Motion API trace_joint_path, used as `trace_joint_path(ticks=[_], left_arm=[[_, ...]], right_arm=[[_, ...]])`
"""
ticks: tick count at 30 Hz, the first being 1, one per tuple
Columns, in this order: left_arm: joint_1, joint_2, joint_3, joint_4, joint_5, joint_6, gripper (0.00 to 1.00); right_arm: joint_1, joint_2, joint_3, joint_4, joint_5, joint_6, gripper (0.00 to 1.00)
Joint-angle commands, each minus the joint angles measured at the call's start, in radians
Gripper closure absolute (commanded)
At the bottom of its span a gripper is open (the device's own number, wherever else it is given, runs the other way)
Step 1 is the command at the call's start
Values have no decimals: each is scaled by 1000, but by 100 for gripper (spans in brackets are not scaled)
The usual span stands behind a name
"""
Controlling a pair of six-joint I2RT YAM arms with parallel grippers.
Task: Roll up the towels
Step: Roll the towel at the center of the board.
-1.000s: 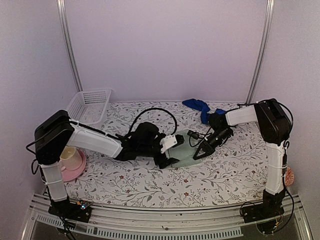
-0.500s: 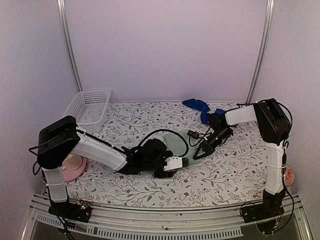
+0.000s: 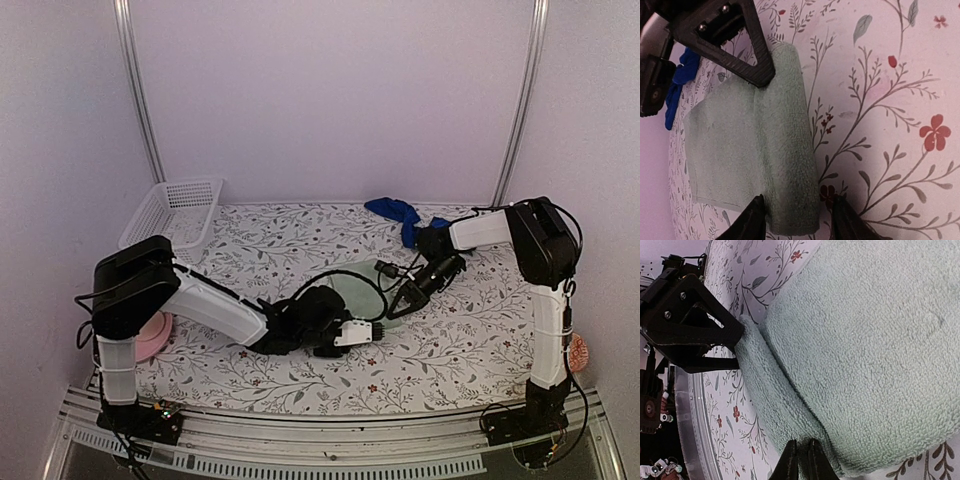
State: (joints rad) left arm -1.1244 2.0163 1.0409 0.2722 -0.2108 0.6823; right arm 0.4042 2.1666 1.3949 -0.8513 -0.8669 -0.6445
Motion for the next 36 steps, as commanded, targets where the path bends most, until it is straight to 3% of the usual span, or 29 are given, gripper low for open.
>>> trace_joint_path(ticks=[1,4,10,14,19,24,30,33,36], left_arm=[[-12,61,24,-72,-35,14,57],[-12,69,27,-83,-31,11,67],[-10,57,21,-89,2,-9,100],[0,43,14,-94,54,-46,100],[36,-1,-1,-106,168,-107,100],[72,-40,-13,-116,267,-154,100],[127,-39,16,-161,406,-234,100],[155,-39,40,-197,476,-272,100],[176,-40,60,-231,526,-292,100]], right_arm=[[-3,47,5,-3,62,-10,89],[-3,46,6,-8,57,-15,89],[-3,16,8,-22,34,-42,87],[-4,-73,-16,-11,33,-95,82],[-4,-261,-120,107,54,-172,67],[3,-461,-322,348,115,-229,44],[61,-652,-610,602,136,-474,20],[103,-698,-700,680,147,-601,18],[151,-701,-724,772,201,-590,17]])
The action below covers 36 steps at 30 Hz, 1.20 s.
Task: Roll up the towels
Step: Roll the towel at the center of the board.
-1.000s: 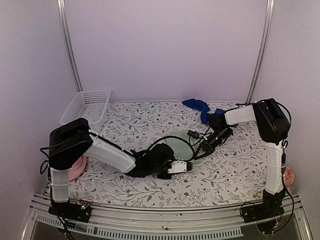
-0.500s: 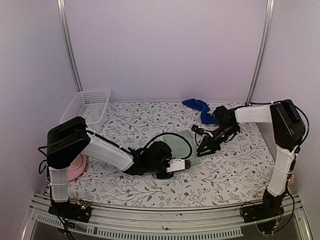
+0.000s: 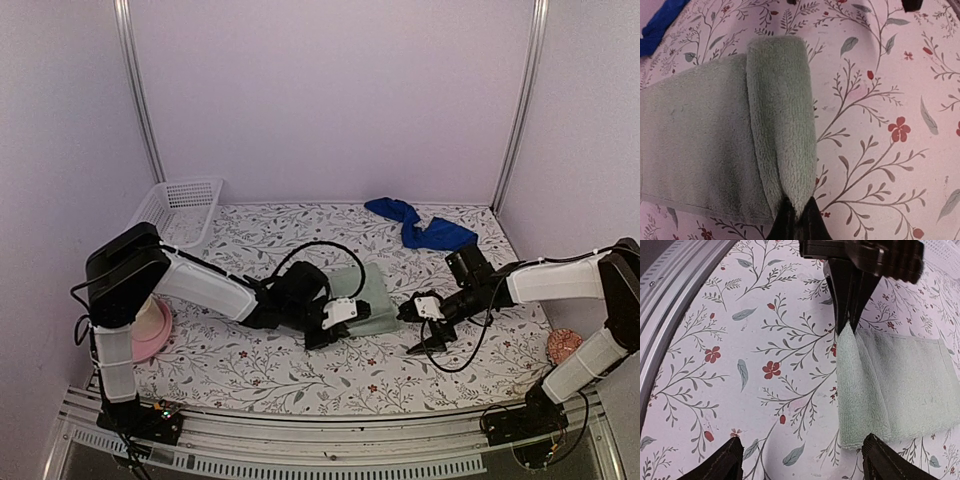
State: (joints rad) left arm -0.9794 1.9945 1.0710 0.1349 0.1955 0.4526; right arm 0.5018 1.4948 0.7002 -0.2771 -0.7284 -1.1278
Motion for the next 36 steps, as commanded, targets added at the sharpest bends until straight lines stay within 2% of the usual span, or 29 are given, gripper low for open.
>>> trace_joint_path(ticks=[1,5,9,18,23,26,32,36], left_arm=[[37,-18,37,-105,136,-68,100],[54,-7,69,-145,204,-86,100],[68,10,87,-169,255,-93,100],[108,37,119,-210,349,-109,100],[119,54,128,-232,373,-114,100],[120,62,127,-236,382,-119,100],[125,72,131,-240,387,-128,100],[129,73,141,-247,393,-129,100]], right_arm=[[67,-22,-32,230,100,-86,16],[132,17,-37,328,246,-40,16],[160,61,-17,356,323,5,18],[178,143,41,320,391,48,42],[187,149,41,325,396,62,47],[193,141,33,335,403,62,45],[198,72,-38,348,352,-27,35],[210,73,-48,351,361,-60,35]])
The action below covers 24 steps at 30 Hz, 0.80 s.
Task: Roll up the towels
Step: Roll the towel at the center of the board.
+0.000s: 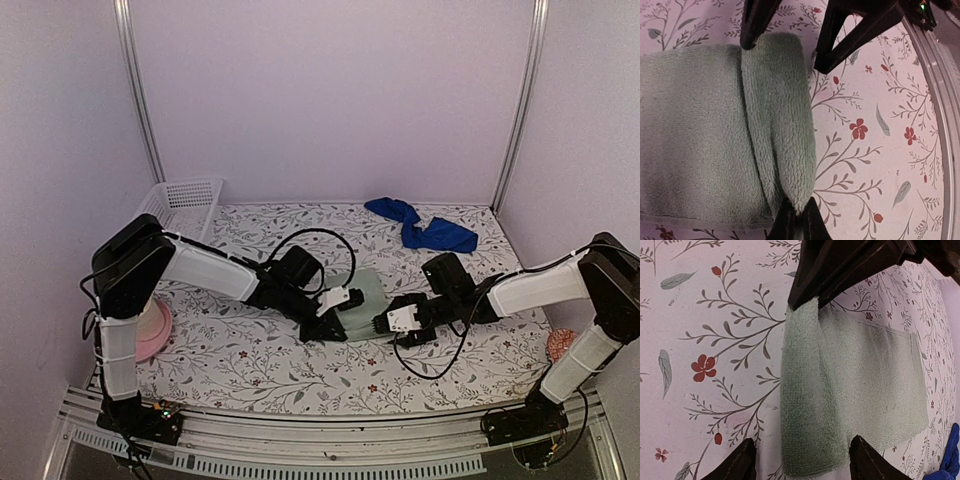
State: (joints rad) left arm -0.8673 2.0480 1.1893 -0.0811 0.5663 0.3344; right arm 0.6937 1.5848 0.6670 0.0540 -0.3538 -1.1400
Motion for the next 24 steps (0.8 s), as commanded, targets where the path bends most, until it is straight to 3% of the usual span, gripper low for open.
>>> trace_joint_path(ticks=[1,19,24], left_arm=[[18,21,24,-29,24,-13,100],[21,41,21,-28,41,-21,100],[22,46,17,-25,46,-16,100]], right_arm=[[22,-14,-16,18,-9,-51,35],[48,59,19,8,75,-15,42],[49,91,37,3,104,8,49]])
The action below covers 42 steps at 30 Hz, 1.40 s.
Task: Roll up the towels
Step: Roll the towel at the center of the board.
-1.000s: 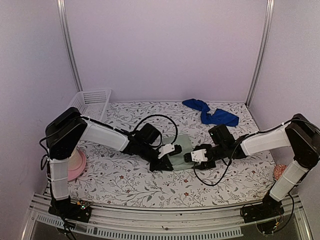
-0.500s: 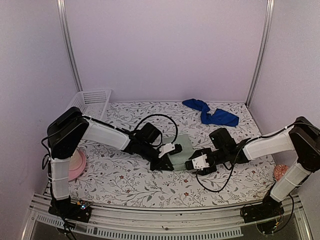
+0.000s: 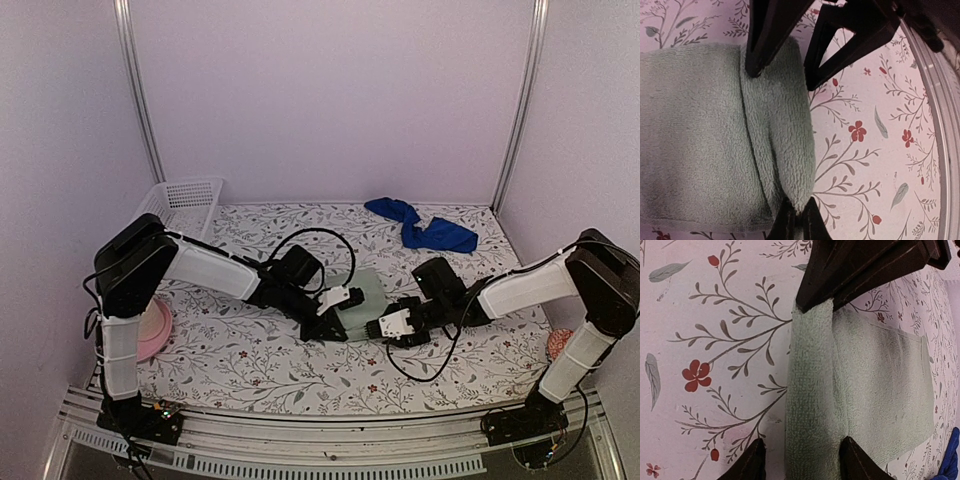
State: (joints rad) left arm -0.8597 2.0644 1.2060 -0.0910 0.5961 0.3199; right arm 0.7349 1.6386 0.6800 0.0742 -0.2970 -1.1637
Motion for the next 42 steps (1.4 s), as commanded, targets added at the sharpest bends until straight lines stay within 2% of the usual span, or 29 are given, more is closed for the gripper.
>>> trace_joint_path(ticks=[1,6,8,11,19,21,31,42], left_arm=[[15,30,-1,-14,20,1,100],[21,16,-17,-13,26,9,100],[23,0,-30,-9,21,10,99],[31,-25,-51,2,6,9,84],[38,-87,-101,71,-35,-14,49],[37,-87,-101,78,-41,-20,45],[37,-159,-162,211,-136,-71,41],[17,-148,-149,222,-151,-80,40]], right_arm=[[7,41,30,-21,50,36,53],[5,63,75,-97,45,58,84],[3,68,98,-153,16,61,90],[2,73,131,-235,-36,61,94],[-51,136,257,-478,-176,101,96],[-67,155,293,-522,-203,127,96],[-129,292,478,-750,-319,217,94],[-199,399,631,-934,-439,260,94]])
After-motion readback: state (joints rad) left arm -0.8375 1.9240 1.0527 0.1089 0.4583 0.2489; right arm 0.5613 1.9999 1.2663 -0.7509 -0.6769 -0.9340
